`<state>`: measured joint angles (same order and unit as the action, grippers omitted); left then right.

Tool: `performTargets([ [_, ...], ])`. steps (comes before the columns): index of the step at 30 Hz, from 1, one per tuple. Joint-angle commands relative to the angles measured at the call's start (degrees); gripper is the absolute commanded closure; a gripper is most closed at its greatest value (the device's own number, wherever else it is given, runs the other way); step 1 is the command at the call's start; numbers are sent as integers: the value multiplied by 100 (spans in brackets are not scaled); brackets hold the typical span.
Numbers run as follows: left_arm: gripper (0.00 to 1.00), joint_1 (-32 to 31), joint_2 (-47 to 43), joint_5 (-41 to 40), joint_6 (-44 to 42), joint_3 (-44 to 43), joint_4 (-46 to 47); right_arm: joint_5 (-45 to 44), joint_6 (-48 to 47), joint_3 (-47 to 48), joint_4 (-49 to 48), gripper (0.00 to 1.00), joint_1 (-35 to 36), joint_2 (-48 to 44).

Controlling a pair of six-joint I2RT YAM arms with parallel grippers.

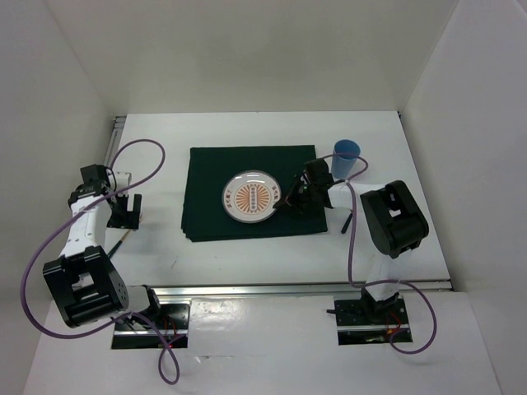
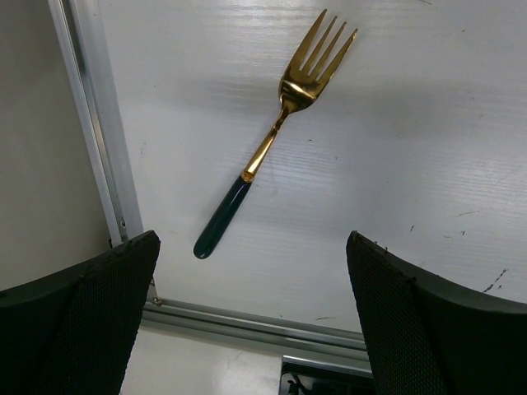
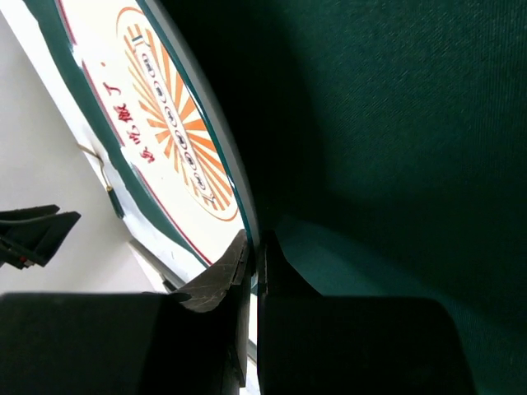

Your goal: Set the dinner table for one person

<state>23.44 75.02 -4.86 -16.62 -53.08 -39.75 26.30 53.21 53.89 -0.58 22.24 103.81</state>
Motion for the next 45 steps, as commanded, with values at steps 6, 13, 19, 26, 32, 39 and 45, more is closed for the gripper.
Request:
performTargets([
  [6,0,29,-120,-436,-342,166,291,-292,31,-80,-250,69,-9,-168],
  [13,1,29,-251,-560,-877,281,292,-678,-214,50,171,48,-9,-607],
  [19,1,-234,-374,-779,-2386,570,231,-1303,-881,359,936,45,96,-1046],
  [26,2,-235,-251,-694,-3171,1107,450,-1479,-1364,552,1411,44,149,-1706],
  [32,5,-130,300,-488,-3111,914,722,-1540,-1489,719,1762,44,149,-2127],
  [39,10,116,1311,-604,-2838,562,574,-1655,-1542,895,1939,44,149,-2400],
  [45,19,310,1656,-190,-2600,219,134,-1778,-1542,1054,1992,44,149,-2585],
])
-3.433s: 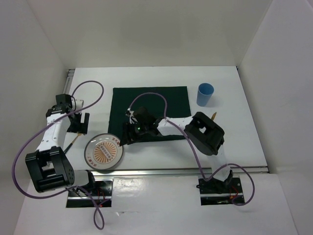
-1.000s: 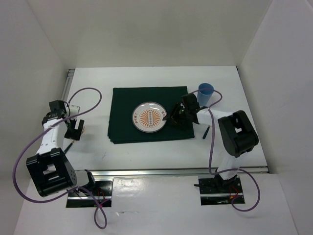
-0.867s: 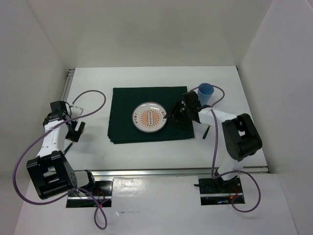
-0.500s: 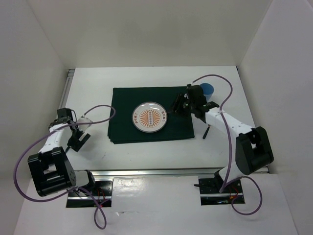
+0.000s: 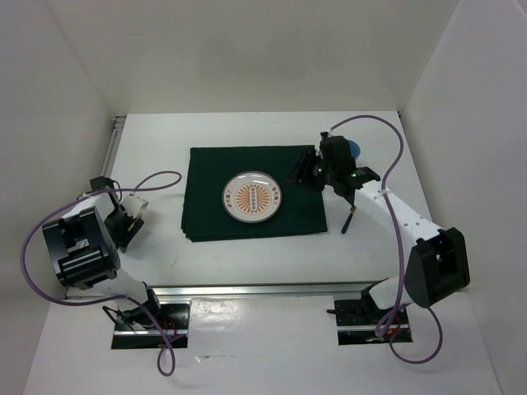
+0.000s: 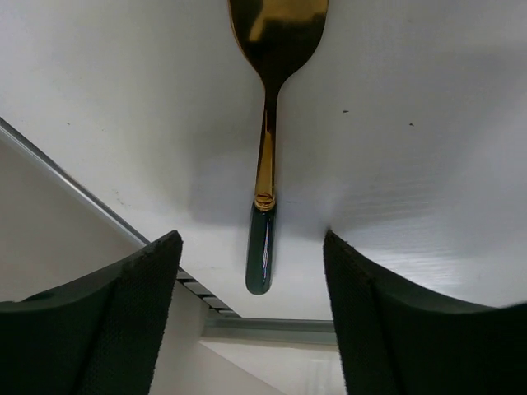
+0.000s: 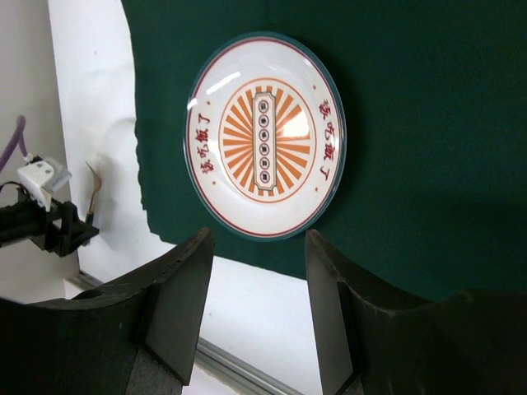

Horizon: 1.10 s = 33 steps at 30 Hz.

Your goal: Set the dinner table for one person

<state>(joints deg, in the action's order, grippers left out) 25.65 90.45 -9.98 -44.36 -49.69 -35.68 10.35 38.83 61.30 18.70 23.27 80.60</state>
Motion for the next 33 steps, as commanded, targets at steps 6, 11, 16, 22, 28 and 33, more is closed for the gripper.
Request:
performTargets([
  [6,43,89,165,514,173,-58,-273,-235,-209,470,116,44,46,-317],
  [11,60,89,384,585,402,-58,-405,-235,-209,471,116,44,46,-317],
  [16,80,89,447,585,507,-58,-405,-297,-209,471,116,44,46,-369],
  [22,100,150,499,1216,1042,-496,-982,-463,-209,471,222,44,46,-545],
  [28,100,344,44,2576,2157,-1700,-1652,-840,-341,357,555,44,46,-747],
  [33,100,74,-256,3432,3194,-2727,-1968,-1166,-517,190,810,43,46,-941],
])
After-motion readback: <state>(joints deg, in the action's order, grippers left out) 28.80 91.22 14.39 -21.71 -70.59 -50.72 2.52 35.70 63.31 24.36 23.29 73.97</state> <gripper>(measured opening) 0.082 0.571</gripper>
